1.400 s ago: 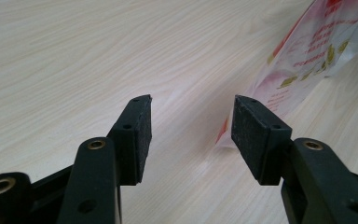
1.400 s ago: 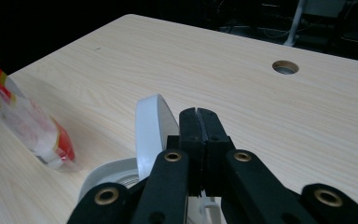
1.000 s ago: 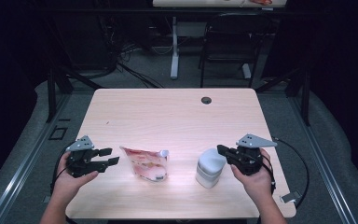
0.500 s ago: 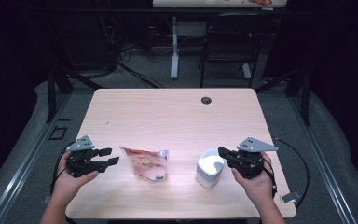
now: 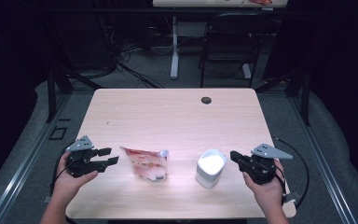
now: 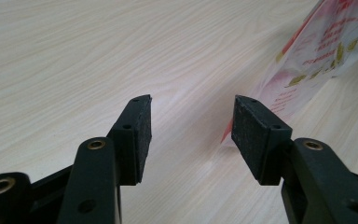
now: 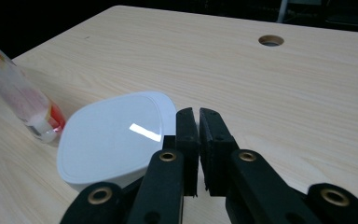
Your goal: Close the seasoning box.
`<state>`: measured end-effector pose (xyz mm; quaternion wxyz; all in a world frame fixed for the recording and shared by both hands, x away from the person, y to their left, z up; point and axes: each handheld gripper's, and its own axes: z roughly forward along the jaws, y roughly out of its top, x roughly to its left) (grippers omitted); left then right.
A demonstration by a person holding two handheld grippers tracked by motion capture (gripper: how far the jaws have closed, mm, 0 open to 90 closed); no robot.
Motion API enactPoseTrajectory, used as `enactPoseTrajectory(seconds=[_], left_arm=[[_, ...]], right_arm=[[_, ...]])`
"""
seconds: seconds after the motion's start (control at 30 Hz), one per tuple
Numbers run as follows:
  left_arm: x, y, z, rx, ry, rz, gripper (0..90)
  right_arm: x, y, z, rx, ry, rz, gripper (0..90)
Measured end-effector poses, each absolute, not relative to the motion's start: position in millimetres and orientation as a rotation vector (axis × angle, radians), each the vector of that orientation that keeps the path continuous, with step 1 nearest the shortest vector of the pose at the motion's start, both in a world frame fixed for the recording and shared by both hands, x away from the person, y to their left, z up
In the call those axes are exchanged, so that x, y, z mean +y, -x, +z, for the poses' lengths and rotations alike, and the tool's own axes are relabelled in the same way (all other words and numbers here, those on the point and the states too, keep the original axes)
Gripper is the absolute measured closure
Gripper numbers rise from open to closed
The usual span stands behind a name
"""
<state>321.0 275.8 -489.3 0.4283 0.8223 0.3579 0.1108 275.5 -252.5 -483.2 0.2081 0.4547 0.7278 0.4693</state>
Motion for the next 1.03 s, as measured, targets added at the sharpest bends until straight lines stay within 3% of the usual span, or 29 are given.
enactPoseTrajectory(seconds=[0.17, 0.63, 1.03], left_arm=[[275.8, -321.3, -489.7, 0.895, -2.053, 0.28, 47.8], [273.2, -322.4, -493.9, 0.907, -2.065, 0.286, 46.8], [273.7, -324.3, -497.8, 0.927, -2.062, 0.288, 46.3]], right_arm=[[-260.6, -273.5, -490.2, 2.0, -1.305, 1.29, 82.6], [-279.0, -278.2, -519.8, 1.883, -1.395, 1.199, 48.1], [-284.6, -283.9, -535.7, 1.886, -1.432, 1.129, 41.8]])
